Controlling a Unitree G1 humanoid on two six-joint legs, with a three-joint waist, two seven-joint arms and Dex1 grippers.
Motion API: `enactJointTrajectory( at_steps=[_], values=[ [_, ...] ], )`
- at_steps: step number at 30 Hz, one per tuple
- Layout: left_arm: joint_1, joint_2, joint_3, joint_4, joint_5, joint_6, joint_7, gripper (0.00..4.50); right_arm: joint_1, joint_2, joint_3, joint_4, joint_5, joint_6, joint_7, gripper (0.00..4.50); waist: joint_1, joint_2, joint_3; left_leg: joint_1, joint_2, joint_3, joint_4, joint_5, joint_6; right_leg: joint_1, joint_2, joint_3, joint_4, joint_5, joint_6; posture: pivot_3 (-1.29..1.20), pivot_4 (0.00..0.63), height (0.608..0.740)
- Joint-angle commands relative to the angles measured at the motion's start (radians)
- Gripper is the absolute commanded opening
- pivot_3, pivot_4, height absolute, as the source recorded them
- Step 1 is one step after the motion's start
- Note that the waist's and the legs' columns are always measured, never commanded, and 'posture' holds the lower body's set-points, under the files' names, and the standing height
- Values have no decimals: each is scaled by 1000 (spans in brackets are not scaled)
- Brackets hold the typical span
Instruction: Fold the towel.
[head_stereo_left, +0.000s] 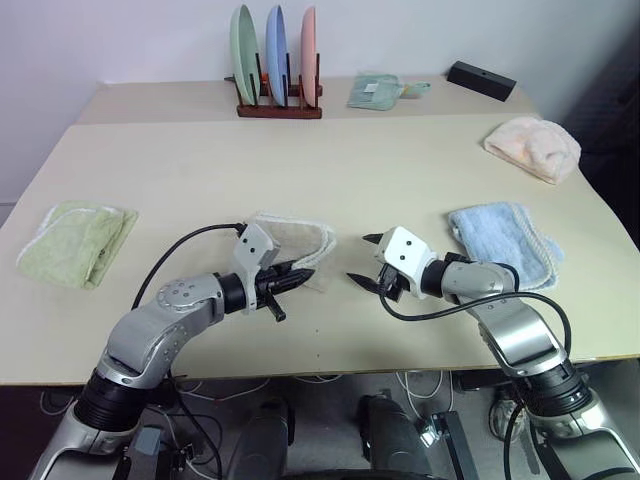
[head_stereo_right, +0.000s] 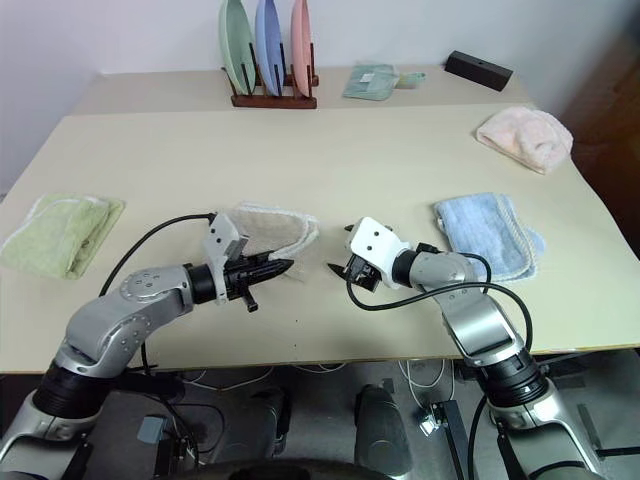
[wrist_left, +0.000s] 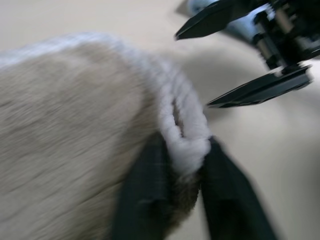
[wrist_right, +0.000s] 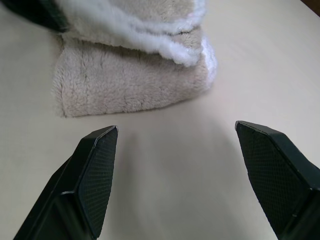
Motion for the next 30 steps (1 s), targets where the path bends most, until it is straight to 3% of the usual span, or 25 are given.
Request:
enactJointTrajectory(
  at_steps=[1,2,3,6,9,12,14,23,30],
  values=[
    [8,-1,130,-66,-136,71,-16,2899,-9,-2,-24,-33,-2,-9,-5,3847,-2,0,0,0,0,0,0,0,0,0,0,0,0,0,0,0,150,740],
    [13,4,175,-78,-183,93,-13,3358,-8,-5,-27,-32,-1,-11,-3,3847,-1,0,0,0,0,0,0,0,0,0,0,0,1,0,0,0,150,740],
    [17,12,218,-84,-220,115,-6,3358,-8,-8,-29,-31,-1,-14,-2,3847,-1,0,0,0,0,0,0,0,0,0,0,0,0,0,1,0,150,740],
    [33,41,361,-73,-279,140,27,3413,-17,-9,-45,-28,11,-14,1,3013,-2,0,0,0,0,0,0,0,0,0,0,0,1,0,1,0,150,740],
    [40,59,451,-36,-263,121,61,2522,-65,32,-86,-41,65,29,-11,1498,-1,0,0,0,0,0,0,0,0,0,0,0,1,0,1,0,150,740],
    [65,105,420,-22,-136,55,42,995,-132,96,-107,-56,131,82,-21,0,-4,0,0,0,0,0,0,0,0,0,0,0,1,0,0,0,150,740],
    [71,124,347,7,-21,-3,40,37,-170,159,-96,-58,160,117,-41,0,-2,0,0,1,0,0,0,0,0,0,0,0,1,0,0,0,150,740],
    [20,-73,168,155,214,-171,118,37,-201,290,104,113,75,88,-63,0,1,0,0,0,0,0,0,0,0,0,0,0,1,2,3,0,150,740],
    [29,-108,85,285,355,-236,109,37,-175,328,144,329,0,53,-113,0,-4,0,0,1,0,0,-1,0,0,-1,0,0,2,2,4,0,150,740]
  ],
)
